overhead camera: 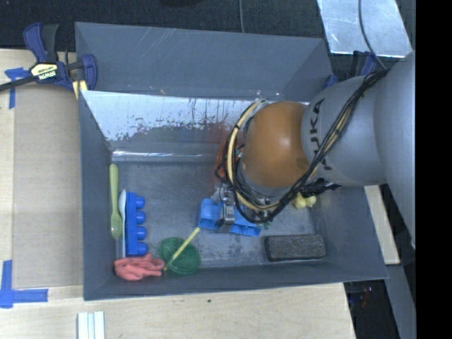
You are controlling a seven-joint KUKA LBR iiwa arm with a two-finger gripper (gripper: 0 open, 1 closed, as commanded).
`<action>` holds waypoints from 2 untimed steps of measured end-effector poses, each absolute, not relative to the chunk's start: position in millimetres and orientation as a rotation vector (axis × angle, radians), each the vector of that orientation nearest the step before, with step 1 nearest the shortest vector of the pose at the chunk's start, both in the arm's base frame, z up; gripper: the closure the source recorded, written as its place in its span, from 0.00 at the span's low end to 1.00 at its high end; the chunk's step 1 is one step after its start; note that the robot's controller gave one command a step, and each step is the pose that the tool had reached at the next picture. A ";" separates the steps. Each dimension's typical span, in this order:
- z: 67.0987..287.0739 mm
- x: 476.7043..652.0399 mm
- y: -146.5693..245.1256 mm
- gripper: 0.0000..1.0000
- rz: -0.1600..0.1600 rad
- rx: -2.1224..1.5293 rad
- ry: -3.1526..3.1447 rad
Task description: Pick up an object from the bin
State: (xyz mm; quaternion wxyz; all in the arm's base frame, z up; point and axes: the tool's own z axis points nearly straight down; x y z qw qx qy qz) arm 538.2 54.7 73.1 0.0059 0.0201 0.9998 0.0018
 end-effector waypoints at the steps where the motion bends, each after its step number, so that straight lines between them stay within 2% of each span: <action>1: 73.3 538.2 54.8 1.00 0.006 0.062 3.129; 2: 114.1 536.7 61.3 1.00 0.001 -0.099 3.139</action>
Offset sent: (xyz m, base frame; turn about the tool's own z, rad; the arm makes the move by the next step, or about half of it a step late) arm 0.0068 0.0306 0.1826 -0.4176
